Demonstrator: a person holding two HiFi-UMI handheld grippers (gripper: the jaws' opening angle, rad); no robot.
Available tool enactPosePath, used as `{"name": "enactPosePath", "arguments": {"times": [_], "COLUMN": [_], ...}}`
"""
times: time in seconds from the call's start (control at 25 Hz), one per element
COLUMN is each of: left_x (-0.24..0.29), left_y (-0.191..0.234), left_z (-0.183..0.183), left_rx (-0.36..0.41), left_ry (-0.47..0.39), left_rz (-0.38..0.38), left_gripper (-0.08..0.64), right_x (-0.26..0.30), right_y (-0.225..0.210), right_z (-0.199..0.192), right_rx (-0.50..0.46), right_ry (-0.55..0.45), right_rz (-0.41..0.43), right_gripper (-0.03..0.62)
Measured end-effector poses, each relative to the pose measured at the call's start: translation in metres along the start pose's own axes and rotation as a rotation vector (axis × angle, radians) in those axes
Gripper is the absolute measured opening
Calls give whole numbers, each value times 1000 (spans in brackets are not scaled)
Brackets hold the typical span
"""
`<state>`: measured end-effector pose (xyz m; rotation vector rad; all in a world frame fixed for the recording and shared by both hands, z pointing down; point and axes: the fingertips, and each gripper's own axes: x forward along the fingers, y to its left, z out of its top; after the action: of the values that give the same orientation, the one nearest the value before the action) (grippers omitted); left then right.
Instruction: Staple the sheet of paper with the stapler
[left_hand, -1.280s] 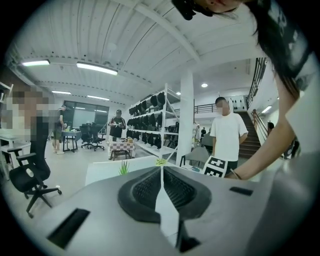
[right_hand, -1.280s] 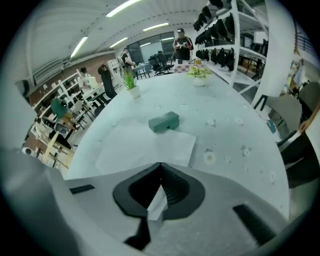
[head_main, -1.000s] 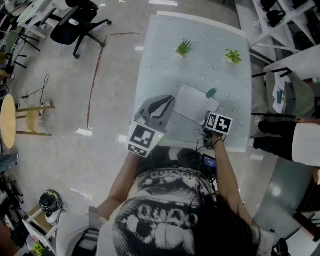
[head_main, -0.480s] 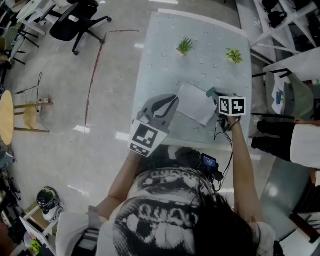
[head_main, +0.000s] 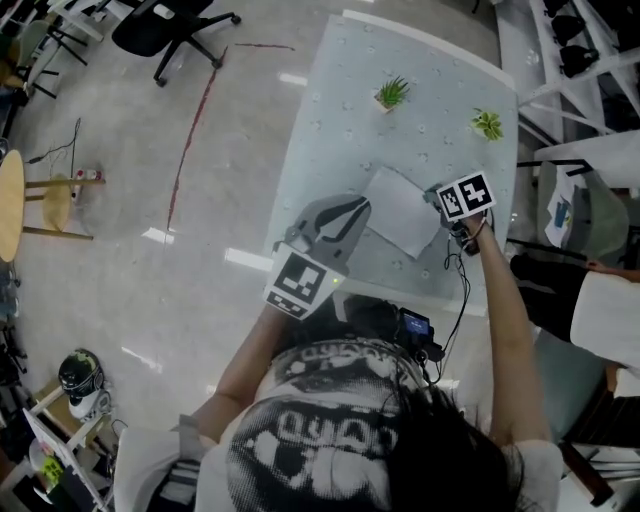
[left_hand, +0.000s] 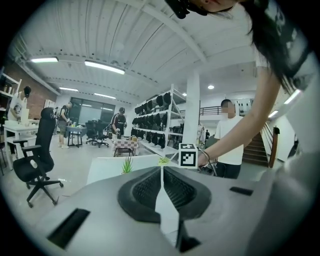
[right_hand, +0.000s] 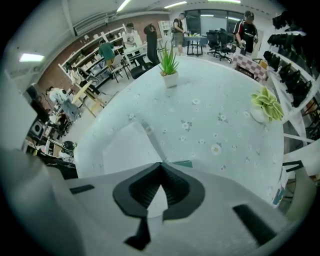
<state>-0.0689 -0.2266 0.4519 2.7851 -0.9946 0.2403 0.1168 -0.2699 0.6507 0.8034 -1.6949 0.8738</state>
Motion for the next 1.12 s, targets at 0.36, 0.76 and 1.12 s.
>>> {"name": "enactPosePath", "arguments": {"times": [0.36, 0.76, 1.12], "left_x": [13, 28, 20], "left_y": [10, 7, 17], "left_z": [-12, -15, 1], "left_rx": [-34, -38, 18], "left_ry": [12, 22, 29], "left_rz": [17, -15, -20], "left_gripper": [12, 12, 12], "right_x": [4, 11, -9], "right_y": [-1, 2, 2], "right_z": [1, 4, 1], "right_rx": [8, -58, 129], "right_ry": [68, 132, -121], "right_rz": [32, 2, -21], "right_gripper": [2, -2, 0]}}
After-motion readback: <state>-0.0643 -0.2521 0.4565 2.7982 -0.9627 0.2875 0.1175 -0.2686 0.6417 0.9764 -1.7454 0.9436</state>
